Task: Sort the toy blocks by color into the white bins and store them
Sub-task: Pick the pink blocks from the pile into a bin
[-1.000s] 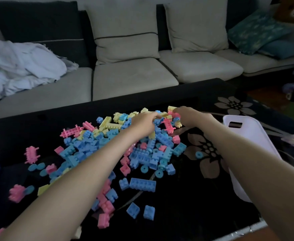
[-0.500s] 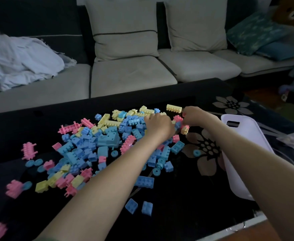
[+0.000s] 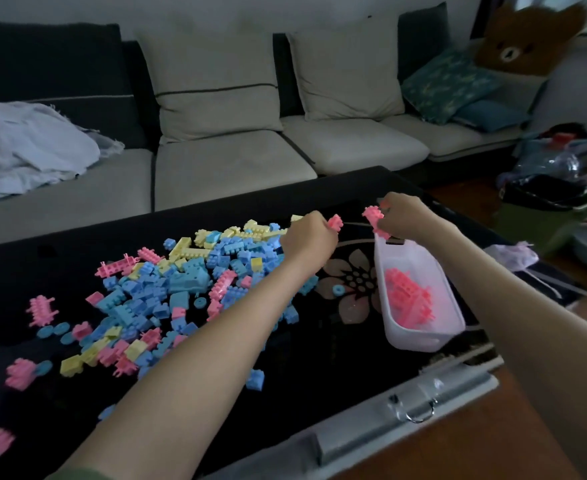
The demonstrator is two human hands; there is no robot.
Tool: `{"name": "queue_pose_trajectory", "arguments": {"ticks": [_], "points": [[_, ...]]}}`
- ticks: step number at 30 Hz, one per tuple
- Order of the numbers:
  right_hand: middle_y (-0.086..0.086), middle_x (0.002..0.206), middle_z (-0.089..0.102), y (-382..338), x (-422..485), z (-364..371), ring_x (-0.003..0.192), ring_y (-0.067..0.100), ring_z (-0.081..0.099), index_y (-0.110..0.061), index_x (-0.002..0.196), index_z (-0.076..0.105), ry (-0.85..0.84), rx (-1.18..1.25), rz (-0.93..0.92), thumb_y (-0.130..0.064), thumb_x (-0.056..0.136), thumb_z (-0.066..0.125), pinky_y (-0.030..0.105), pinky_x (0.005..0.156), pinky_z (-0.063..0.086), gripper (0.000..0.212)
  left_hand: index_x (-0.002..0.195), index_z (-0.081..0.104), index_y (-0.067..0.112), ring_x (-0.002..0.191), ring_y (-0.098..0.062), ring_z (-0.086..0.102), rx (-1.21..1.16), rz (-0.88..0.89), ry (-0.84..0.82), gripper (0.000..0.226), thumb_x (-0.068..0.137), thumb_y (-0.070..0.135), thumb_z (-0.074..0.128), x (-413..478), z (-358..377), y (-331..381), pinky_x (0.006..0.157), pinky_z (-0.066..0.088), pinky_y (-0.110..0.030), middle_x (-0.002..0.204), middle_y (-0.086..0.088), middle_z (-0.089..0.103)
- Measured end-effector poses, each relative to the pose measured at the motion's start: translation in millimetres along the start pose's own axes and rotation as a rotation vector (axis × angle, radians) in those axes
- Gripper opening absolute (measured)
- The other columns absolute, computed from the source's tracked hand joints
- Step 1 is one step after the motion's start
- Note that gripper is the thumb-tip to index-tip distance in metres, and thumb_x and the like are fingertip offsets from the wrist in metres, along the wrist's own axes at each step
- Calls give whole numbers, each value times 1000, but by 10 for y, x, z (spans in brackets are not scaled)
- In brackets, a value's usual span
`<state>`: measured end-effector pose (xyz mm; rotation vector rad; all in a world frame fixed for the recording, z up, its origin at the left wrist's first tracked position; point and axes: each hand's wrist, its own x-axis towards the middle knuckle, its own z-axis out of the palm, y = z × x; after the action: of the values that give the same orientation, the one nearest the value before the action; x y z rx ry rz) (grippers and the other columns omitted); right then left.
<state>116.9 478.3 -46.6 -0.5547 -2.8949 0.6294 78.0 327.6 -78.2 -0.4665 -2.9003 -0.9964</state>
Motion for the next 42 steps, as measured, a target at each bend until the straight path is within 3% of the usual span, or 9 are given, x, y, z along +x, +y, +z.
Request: {"name": "queue_pose_trajectory", "arguments": {"ticks": [4, 11, 14, 18, 21, 27, 33, 37, 42], "points": [[16, 81, 56, 270, -275, -127, 71, 28, 55, 10, 112, 56, -19, 50, 104, -7, 87, 52, 28, 53, 42, 30, 76, 67, 9, 77, -24, 62, -106, 6, -138, 43, 92, 45, 50, -161, 155, 441, 62, 44, -28, 75, -4, 67], [16, 105, 54, 402, -490, -195, 95, 31, 57, 2, 122, 51, -32, 74, 105, -10, 93, 45, 32, 72, 44, 32, 79, 55, 10, 61, -14, 50, -148, -31, -437, 24, 96, 25, 47, -474, 97, 731, 51, 36, -22, 68, -2, 52], [17, 117, 56, 245, -488, -204, 95, 28, 53, 2, 118, 53, 38, 53, 27, -6, 88, 45, 26, 66, 38, 32, 128, 45, -2, 94, -24, 62, -180, -149, -384, 43, 96, 26, 42, -471, -115, 586, 72, 48, -29, 106, -14, 63], [15, 130, 54, -329, -478, 91, 117, 29, 50, -6, 128, 51, 39, 118, -110, -15, 89, 51, 25, 84, 37, 41, 147, 16, 2, 114, -30, 55, -129, -235, -295, 53, 99, 13, 36, -569, -515, 102, 88, 46, -35, 129, -18, 52], [15, 127, 56, -1073, -517, 552, 118, 29, 49, -7, 128, 49, -96, 132, -288, -19, 89, 54, 27, 85, 36, 41, 149, 9, 0, 98, -28, 59, 51, -263, -236, 61, 96, 12, 38, -714, -889, -548, 53, 38, -28, 120, -19, 55], [11, 133, 50, -2278, -622, 1319, 116, 25, 51, -12, 140, 38, -345, 141, -664, -17, 91, 55, 25, 87, 36, 52, 131, 49, 7, 117, -29, 54, 226, -390, -46, 39, 93, 7, 42, -867, -1674, -1835, 88, 42, -30, 130, -14, 55], [4, 136, 48, -2948, -528, 1902, 118, 19, 49, -19, 137, 43, -555, -34, -870, -13, 94, 47, 24, 90, 35, 44, 132, 49, 18, 114, -25, 54, 252, -606, 50, 43, 92, 4, 42, -826, -2162, -2980, 87, 45, -32, 131, -10, 53], [6, 146, 37, -3278, -333, 2224, 133, 22, 38, -18, 143, 35, -460, -36, -877, -6, 92, 50, 31, 106, 34, 54, 133, 46, 14, 110, -27, 55, 225, -671, 44, 36, 97, 20, 42, -612, -2113, -3384, 88, 49, -34, 127, -14, 54], [9, 147, 37, -3535, 141, 2487, 134, 29, 34, -19, 149, 21, -272, -212, -687, -2, 90, 49, 44, 107, 30, 67, 141, 27, 1, 123, -32, 47, 134, -756, 186, 77, 89, 50, 55, -285, -2008, -3528, 95, 46, -40, 138, -18, 43]]}}
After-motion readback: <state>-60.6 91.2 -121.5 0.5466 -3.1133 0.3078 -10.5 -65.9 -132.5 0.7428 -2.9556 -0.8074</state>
